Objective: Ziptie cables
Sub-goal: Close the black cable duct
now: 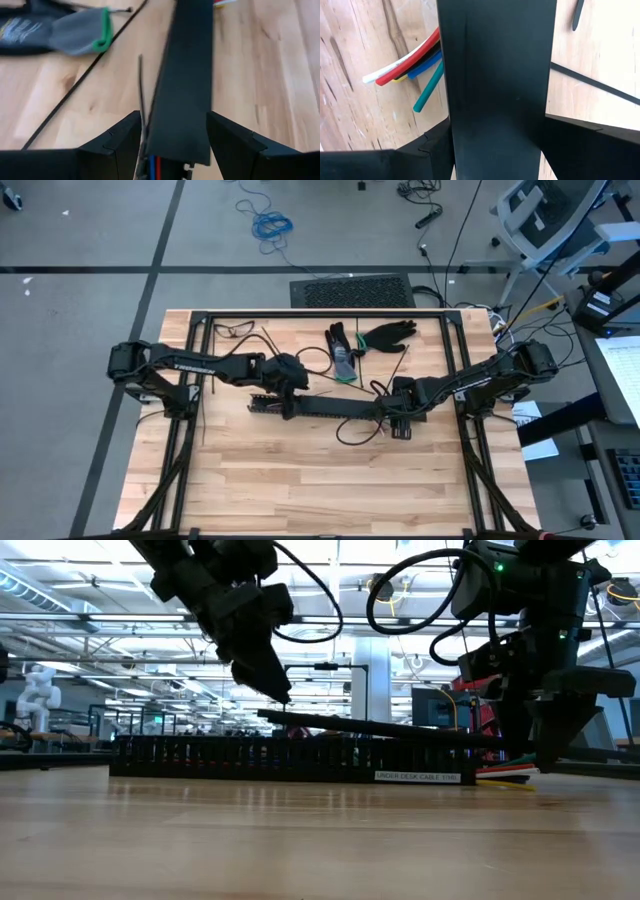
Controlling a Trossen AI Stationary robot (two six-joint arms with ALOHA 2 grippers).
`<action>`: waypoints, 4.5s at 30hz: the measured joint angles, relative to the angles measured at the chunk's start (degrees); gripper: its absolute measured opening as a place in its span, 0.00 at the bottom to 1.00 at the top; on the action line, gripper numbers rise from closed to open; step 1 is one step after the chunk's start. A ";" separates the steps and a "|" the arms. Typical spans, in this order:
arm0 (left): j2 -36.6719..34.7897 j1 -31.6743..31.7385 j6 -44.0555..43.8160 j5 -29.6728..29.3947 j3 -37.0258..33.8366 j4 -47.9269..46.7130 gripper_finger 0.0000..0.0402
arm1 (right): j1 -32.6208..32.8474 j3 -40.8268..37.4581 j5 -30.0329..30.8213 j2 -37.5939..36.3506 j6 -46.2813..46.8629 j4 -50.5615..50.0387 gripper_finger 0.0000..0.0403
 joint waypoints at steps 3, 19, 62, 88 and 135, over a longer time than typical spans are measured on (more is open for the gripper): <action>0.19 -0.78 2.42 0.66 0.00 1.90 0.54 | 0.00 0.00 0.02 0.02 -0.03 0.04 0.58; 5.67 -1.78 5.78 1.64 -0.02 6.57 0.02 | 0.00 0.02 -0.01 0.02 -0.07 0.07 0.58; 11.12 -2.03 5.66 0.31 0.04 9.36 0.00 | 0.00 2.51 -0.03 0.09 -3.27 -4.15 0.62; 11.23 -1.94 5.51 -0.09 -0.02 10.52 0.00 | -0.99 2.60 -5.28 -0.02 -4.55 -2.93 0.81; 7.92 -0.98 6.83 1.90 2.18 11.23 0.07 | -4.59 20.28 -0.75 0.00 -12.56 -11.68 0.91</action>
